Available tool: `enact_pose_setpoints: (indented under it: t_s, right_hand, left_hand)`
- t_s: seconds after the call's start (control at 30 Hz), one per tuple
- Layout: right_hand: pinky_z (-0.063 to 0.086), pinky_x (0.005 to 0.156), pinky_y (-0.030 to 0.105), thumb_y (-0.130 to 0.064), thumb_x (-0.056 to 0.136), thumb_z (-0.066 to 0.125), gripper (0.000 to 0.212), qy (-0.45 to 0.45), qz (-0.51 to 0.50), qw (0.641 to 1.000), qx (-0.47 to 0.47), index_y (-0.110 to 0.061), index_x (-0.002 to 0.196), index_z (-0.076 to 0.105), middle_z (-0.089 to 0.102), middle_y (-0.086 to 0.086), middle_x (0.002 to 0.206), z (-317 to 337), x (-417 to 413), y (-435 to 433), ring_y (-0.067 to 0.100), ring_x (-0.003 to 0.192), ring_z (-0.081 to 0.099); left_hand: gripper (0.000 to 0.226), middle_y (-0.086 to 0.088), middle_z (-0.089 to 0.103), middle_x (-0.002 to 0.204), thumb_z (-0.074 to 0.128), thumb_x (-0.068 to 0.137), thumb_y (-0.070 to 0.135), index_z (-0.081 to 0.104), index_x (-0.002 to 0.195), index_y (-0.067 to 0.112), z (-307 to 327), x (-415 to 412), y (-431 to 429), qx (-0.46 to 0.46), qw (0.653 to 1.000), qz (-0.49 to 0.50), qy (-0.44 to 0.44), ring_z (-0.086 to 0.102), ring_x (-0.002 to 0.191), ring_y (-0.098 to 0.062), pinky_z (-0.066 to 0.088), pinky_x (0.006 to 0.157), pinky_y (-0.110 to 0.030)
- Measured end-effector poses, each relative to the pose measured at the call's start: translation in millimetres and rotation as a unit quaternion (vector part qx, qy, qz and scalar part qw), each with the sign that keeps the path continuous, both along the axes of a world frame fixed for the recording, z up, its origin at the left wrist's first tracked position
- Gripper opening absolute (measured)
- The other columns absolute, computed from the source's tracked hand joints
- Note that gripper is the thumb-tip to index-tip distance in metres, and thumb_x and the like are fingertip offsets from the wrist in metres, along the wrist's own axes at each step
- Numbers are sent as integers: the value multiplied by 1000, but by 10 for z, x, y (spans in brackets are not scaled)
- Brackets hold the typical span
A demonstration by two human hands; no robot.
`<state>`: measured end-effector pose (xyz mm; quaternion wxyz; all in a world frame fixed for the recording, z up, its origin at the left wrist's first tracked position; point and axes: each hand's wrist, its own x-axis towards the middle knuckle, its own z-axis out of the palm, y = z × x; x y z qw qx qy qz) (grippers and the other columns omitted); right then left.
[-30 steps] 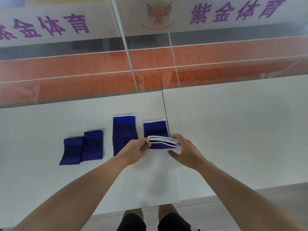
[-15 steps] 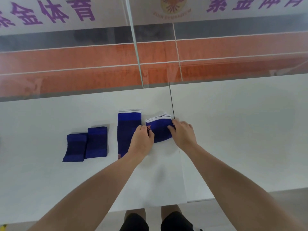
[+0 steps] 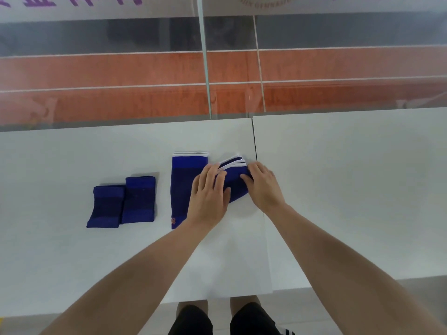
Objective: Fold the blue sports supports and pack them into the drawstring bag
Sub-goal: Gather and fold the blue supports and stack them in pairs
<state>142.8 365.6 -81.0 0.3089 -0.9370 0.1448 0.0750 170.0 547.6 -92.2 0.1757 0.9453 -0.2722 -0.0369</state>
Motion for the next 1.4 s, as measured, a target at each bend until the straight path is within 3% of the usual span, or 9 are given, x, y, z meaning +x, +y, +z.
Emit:
enact_pose_setpoints:
  t_s: [0.13, 0.5, 0.67, 0.77, 0.93, 1.07, 1.17, 1.27, 1.4]
  right_hand:
    - [47, 85, 41, -29, 102, 46, 21, 31, -25, 999, 31, -14, 115, 53, 61, 3, 119, 13, 39, -21, 30, 97, 58]
    - [47, 76, 34, -32, 104, 42, 29, 51, -44, 998, -10, -12, 122, 53, 65, 3, 111, -35, -62, 10, 25, 92, 61]
    - [42, 72, 31, -35, 104, 41, 31, 78, -50, 995, -43, -11, 119, 53, 65, 5, 111, -44, -90, 5, 25, 93, 62]
    - [43, 71, 33, -37, 103, 39, 31, 105, -58, 991, -57, -11, 114, 52, 66, 6, 109, -70, -75, 28, 26, 93, 62]
    - [45, 68, 35, -39, 103, 39, 30, 109, -75, 989, -62, -13, 112, 52, 69, 5, 105, -81, -38, 30, 27, 89, 63]
    - [52, 70, 39, -41, 102, 42, 26, 100, -80, 990, -66, -18, 114, 45, 69, 4, 103, -104, -44, 56, 26, 86, 64]
    - [49, 90, 41, -35, 98, 54, 35, 43, -80, 992, -85, -20, 127, 40, 55, 7, 126, -78, -92, 63, 29, 109, 55]
    - [27, 118, 40, -20, 100, 45, 48, -20, 31, 986, -164, -15, 147, 33, 25, 10, 160, -89, -203, 38, 29, 149, 23]
    - [22, 122, 50, -28, 104, 26, 53, 23, 140, 968, -208, -16, 156, 28, 13, 0, 167, -212, -446, 10, 26, 154, 13]
  left_hand:
    - [49, -5, 49, 145, 49, 101, 33, 41, 144, 11, 18, 243, -65, 11, 997, 11, 79, 42, 135, -24, 35, 112, -39]
    - [17, -4, 67, 105, 62, 95, 18, 63, 109, 10, -18, 452, -189, -43, 992, -12, 121, 59, 99, -22, 47, 94, -35]
    - [11, -2, 66, 104, 58, 98, 18, 61, 106, 13, 2, 441, -235, -49, 988, 8, 143, 57, 98, -20, 49, 91, -35]
    - [22, -2, 65, 115, 47, 100, 20, 61, 116, 13, 64, 376, -270, -16, 998, -18, 59, 57, 109, -21, 44, 100, -35]
    - [54, -9, 28, 161, 27, 105, 34, 30, 152, 8, -26, 27, -258, 91, 991, -92, 35, 23, 150, -25, 23, 120, -49]
    - [65, -4, -9, 167, 16, 104, 42, -5, 158, 13, -152, -6, -211, 167, 980, -91, 59, -11, 153, -22, 6, 122, -53]
    - [68, -3, -22, 165, 9, 103, 46, -18, 155, 12, -179, 28, -208, 193, 974, -102, 55, -23, 150, -20, -2, 123, -52]
    - [70, -4, -25, 164, 7, 102, 48, -20, 154, 10, -163, 45, -204, 205, 972, -99, 49, -26, 149, -19, -4, 123, -50]
    - [71, -7, -25, 163, 4, 102, 52, -18, 154, 9, -91, 36, -99, 234, 965, -112, 46, -28, 149, -21, -4, 122, -50]
